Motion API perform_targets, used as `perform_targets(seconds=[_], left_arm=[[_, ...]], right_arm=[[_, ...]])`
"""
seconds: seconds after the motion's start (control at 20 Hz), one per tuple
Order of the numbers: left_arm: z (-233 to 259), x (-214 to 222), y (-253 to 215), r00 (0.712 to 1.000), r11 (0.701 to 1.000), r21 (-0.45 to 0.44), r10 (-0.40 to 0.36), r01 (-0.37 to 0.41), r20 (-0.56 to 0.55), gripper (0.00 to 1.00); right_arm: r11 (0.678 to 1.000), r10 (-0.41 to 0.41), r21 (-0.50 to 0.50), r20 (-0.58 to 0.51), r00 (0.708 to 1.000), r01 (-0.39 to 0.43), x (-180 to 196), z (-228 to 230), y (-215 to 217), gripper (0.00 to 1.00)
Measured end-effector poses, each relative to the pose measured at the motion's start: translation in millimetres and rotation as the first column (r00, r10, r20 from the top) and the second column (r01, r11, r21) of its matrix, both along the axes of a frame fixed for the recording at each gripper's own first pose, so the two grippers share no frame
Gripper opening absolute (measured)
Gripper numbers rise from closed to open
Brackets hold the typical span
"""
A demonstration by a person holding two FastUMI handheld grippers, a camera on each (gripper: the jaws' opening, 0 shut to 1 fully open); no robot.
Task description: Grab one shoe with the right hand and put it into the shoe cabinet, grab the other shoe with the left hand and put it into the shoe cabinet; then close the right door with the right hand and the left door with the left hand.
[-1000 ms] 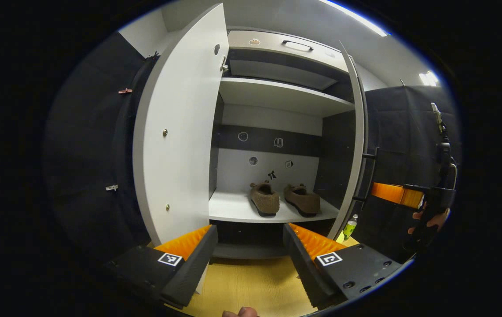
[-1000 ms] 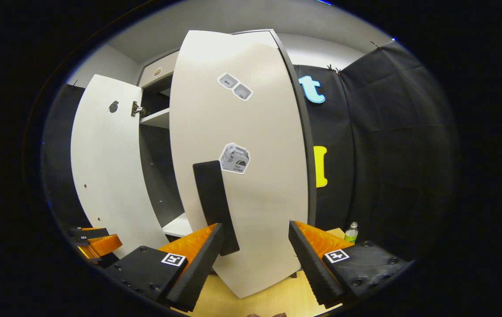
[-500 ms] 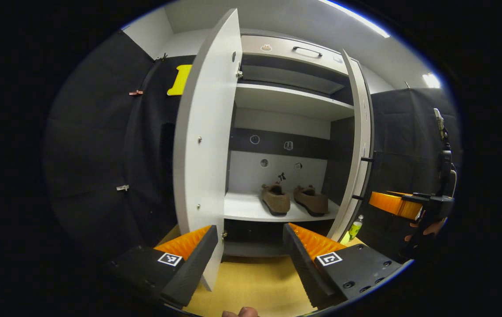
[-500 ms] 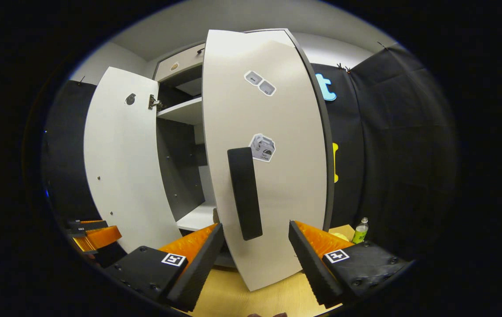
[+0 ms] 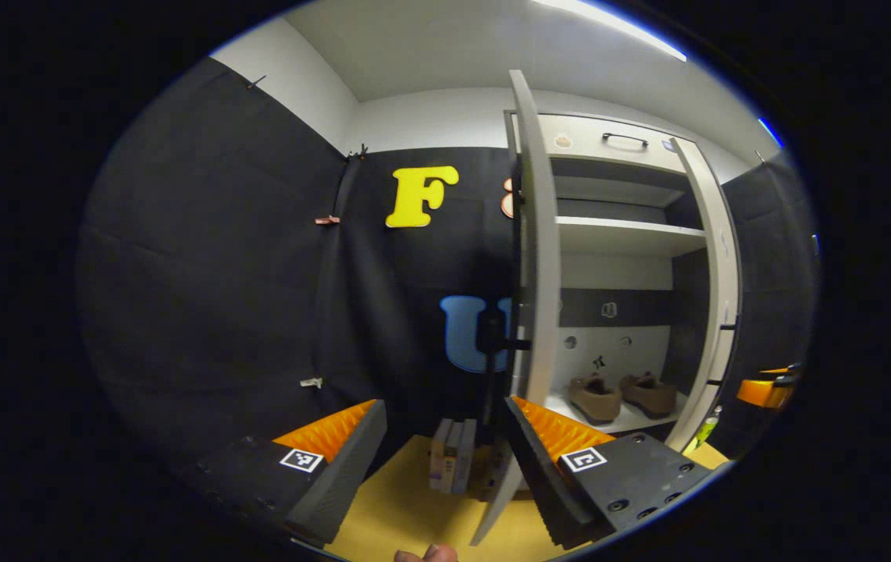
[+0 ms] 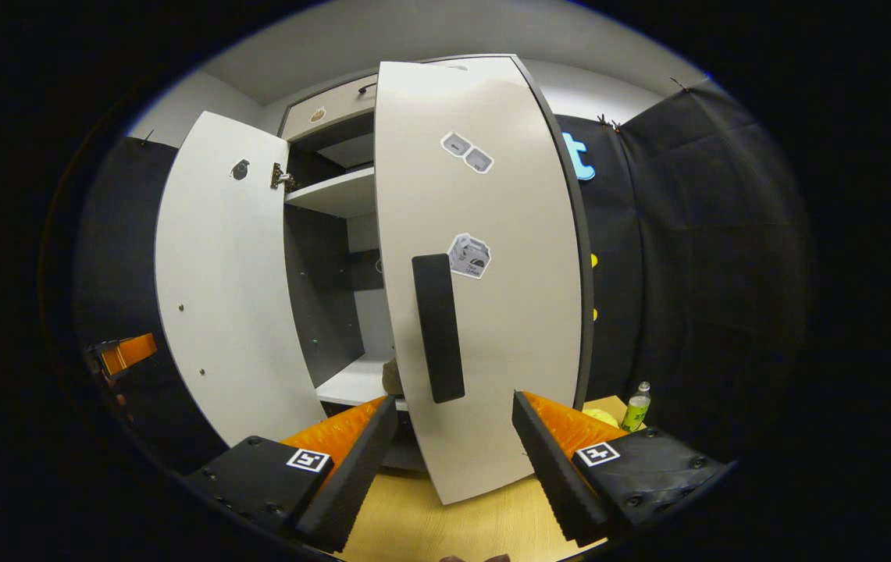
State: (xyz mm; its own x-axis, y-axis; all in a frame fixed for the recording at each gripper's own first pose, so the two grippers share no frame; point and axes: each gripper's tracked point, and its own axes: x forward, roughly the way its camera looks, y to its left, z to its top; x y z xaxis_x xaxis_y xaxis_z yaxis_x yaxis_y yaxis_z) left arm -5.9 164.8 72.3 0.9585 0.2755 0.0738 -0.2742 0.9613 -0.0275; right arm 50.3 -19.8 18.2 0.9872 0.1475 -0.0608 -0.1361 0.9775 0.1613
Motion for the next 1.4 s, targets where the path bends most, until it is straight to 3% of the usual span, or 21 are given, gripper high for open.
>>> perform_targets(seconds=[0.1, 0.25, 0.5, 0.65, 1.2, 1.25, 1.3, 1.4], left_arm=[[-11.8, 18.4, 25.5, 0.998, 0.999, 0.016, 0.035, -0.035, -0.051, 0.95], [-34.0, 45.3, 20.6, 0.993, 0.998, -0.046, -0.044, 0.039, -0.114, 0.95], [-37.7, 50.5, 7.7, 0.992, 0.996, -0.052, -0.073, 0.068, -0.103, 0.94], [-34.1, 52.5, -14.0, 0.989, 0.995, -0.027, -0.097, 0.095, -0.109, 0.93], [-34.7, 64.5, -122.9, 0.966, 0.971, -0.063, -0.236, 0.230, -0.106, 0.93], [-34.9, 69.6, -133.8, 0.963, 0.968, -0.063, -0.248, 0.243, -0.105, 0.88], [-36.4, 76.2, -143.0, 0.960, 0.965, -0.062, -0.261, 0.255, -0.104, 0.93], [-38.5, 90.1, -167.3, 0.950, 0.955, -0.065, -0.295, 0.290, -0.104, 0.93]], right_arm=[[1.000, -0.004, 0.002, 0.003, 1.000, 0.004, -4.6, 1.0, 0.9, 0.98], [1.000, -0.010, -0.002, 0.006, 1.000, 0.010, -9.1, 3.0, 1.6, 0.98], [1.000, -0.013, -0.004, 0.012, 1.000, 0.013, -14.9, 6.2, -2.3, 0.98], [1.000, -0.012, -0.005, 0.009, 1.000, 0.012, -13.6, 4.0, -7.3, 0.98], [0.999, -0.031, 0.011, -0.005, 1.000, 0.031, -4.7, -0.6, -32.4, 0.98], [0.999, -0.037, 0.013, -0.007, 0.999, 0.038, -4.1, -1.7, -36.7, 0.98], [0.999, -0.043, 0.016, -0.010, 0.999, 0.043, -3.4, -3.0, -40.1, 0.98], [0.998, -0.055, 0.023, -0.010, 0.998, 0.055, -3.2, -2.3, -49.1, 0.98]])
